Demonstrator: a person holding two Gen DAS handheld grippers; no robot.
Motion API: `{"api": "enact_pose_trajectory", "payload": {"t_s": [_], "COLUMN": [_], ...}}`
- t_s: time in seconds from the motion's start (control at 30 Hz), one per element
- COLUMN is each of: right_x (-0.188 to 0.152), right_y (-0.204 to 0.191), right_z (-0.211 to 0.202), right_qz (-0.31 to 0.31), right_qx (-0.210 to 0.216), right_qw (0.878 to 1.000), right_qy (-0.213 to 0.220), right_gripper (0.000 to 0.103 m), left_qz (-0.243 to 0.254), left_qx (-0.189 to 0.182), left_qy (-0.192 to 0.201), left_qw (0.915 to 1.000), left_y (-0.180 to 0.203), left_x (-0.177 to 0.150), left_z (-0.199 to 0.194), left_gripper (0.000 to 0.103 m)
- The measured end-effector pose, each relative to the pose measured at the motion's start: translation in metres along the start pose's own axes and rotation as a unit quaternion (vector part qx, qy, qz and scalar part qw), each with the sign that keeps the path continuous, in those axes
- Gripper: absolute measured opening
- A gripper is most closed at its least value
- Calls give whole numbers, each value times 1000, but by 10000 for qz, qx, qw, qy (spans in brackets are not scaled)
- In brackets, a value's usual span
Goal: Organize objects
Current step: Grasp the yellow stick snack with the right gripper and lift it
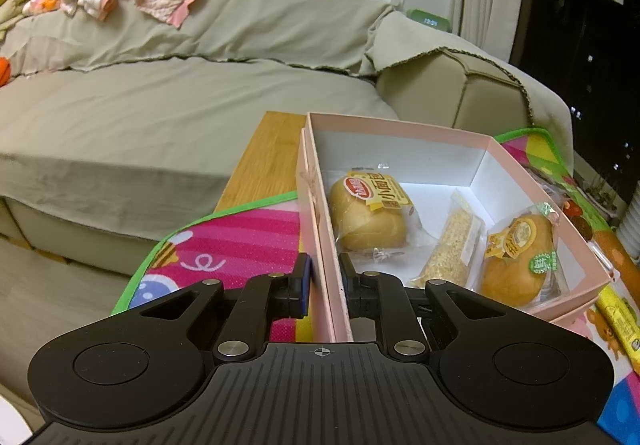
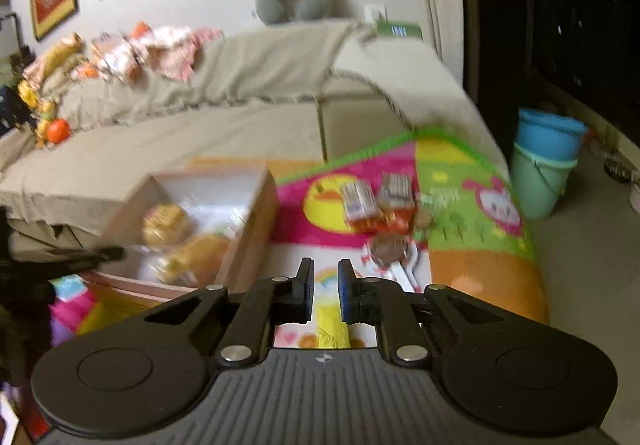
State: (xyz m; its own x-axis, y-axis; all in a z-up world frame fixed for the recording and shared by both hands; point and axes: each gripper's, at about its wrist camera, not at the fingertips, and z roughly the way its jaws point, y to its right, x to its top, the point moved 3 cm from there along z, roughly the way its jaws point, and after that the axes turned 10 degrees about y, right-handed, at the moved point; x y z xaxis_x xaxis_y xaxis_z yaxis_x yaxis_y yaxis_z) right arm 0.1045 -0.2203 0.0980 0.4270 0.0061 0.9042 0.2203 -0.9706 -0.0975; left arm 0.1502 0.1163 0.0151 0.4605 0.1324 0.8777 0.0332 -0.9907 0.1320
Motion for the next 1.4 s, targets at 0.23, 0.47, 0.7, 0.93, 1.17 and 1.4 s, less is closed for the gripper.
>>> {"api": "enact_pose_trajectory", "payload": {"t_s": [0.23, 0.47, 0.7, 0.93, 1.17, 1.4], "right_x": [4, -36, -81, -83, -32, 45], "right_y": [2, 11, 1, -10, -21, -50], "right_z": [-1, 11, 57, 46, 11, 9], "right_qz": [-149, -225, -325, -496, -315, 416], "right_qx": [-241, -315, -188, -84, 148, 993], "right_qw": [9996, 9982, 9931, 9924, 9980, 9934], "right_qy": [87, -467, -1112, -1124, -519, 399], "right_gripper": [15, 52, 45, 21, 21, 21], "left_qz": [0, 30, 54, 67, 57, 90], "left_qx": [-8, 1, 11, 20, -15, -14], "left_qy": [-29, -15, -23, -12, -1, -19], "left_qw": [10000, 10000, 10000, 10000, 10000, 10000], "left_y": [0, 0, 0, 0, 0, 0], "left_x": [1, 0, -1, -1, 0, 1], "left_z": [0, -1, -1, -2, -1, 4], "left_gripper": [16, 16, 16, 16, 16, 16]}}
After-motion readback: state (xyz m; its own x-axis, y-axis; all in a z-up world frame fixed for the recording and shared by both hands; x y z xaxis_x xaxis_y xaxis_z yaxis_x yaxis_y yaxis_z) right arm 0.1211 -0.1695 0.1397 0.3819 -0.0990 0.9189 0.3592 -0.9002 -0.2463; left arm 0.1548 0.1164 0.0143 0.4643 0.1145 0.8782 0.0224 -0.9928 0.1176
